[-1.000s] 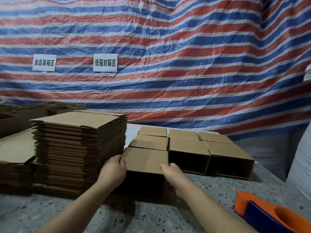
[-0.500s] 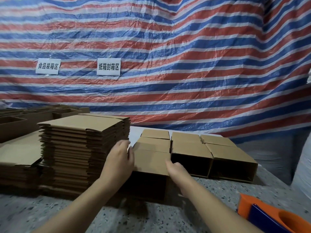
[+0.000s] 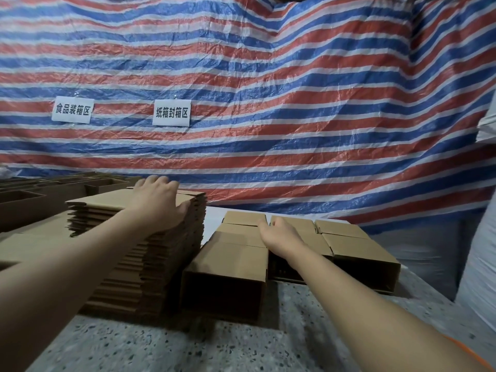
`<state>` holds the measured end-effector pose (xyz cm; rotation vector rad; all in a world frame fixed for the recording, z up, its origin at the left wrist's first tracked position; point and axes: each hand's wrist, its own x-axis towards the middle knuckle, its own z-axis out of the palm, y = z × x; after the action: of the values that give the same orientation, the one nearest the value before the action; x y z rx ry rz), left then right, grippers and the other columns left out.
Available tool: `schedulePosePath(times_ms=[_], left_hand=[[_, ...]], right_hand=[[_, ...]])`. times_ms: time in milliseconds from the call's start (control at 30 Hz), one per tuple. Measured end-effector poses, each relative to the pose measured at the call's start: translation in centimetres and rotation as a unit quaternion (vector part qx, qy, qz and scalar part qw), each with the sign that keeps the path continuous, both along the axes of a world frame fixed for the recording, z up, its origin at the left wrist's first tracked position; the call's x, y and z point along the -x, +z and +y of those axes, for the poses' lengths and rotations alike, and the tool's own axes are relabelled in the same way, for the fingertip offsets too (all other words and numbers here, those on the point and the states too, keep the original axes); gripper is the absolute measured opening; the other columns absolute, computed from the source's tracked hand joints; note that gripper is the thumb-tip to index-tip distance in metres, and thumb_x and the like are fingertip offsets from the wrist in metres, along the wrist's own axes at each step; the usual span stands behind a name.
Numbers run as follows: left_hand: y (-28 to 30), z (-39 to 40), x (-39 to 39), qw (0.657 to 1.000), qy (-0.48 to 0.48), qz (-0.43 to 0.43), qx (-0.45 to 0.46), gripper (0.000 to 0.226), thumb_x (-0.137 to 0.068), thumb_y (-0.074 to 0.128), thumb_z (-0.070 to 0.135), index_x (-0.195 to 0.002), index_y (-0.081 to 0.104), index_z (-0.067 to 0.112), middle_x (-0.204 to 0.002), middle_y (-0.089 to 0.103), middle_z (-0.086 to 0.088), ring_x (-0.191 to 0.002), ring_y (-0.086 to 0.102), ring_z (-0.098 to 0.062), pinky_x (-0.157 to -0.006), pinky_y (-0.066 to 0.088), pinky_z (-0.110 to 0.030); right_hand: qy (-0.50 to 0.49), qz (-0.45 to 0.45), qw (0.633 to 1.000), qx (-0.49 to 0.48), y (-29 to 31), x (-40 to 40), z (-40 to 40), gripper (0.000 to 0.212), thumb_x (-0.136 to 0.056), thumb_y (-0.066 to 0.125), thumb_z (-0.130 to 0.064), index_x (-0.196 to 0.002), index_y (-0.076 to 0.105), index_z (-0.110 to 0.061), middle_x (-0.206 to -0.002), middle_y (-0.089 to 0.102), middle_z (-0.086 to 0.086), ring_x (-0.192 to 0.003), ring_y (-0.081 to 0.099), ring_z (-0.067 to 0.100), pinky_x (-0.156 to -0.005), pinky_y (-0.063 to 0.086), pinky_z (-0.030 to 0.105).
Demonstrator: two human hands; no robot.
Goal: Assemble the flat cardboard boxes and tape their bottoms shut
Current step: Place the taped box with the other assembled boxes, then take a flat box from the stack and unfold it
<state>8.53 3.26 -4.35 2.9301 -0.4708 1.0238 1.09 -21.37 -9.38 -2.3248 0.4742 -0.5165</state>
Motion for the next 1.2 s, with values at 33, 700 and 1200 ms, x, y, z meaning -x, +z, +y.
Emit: schedulePosePath(times_ms=[33,700,1200], left_hand=[[-0.1,0.1,-0.2,0.999,0.013,0.033,-0.01,0.063,-0.093,0.041,0.061,-0.136,0.048,0.016,-0.14,0.05,-0.009,-0.133,0.041,-0.03,-0.11,0.031,-0.045],[-2.3,0.3,5.1,0.989,-0.104,-0.104,0.0,0.027,-0.104,0.038,0.033,-0.111,0.059,0.019,-0.108,0.068,-0.003,-0.096,0.064,-0.03,-0.077,0.047,-0.037],[8.0,-1.9,13.6,0.871,-0.396,-0.092,0.276,0.012,-0.098,0.058,0.022,-0.103,0.068,0.024,-0.087,0.065,0.021,-0.08,0.061,0.007,-0.068,0.042,-0.005]], right_hand=[[0.001,0.002,1.0,0.006,0.2,0.0,0.1,0.062,-0.101,0.035,-0.05,-0.144,0.042,-0.006,-0.14,0.054,0.014,-0.12,0.054,0.027,-0.095,0.042,0.037],[0.043,0.019,0.998,0.046,1.2,1.9,1.4,0.024,-0.1,0.037,-0.042,-0.111,0.039,-0.02,-0.111,0.049,0.006,-0.097,0.047,0.024,-0.081,0.039,0.036],[0.039,-0.311,0.944,-0.106,9.9,6.9,-2.6,0.05,-0.104,0.036,-0.055,-0.132,0.046,-0.014,-0.113,0.057,-0.001,-0.096,0.055,0.013,-0.072,0.039,0.028]])
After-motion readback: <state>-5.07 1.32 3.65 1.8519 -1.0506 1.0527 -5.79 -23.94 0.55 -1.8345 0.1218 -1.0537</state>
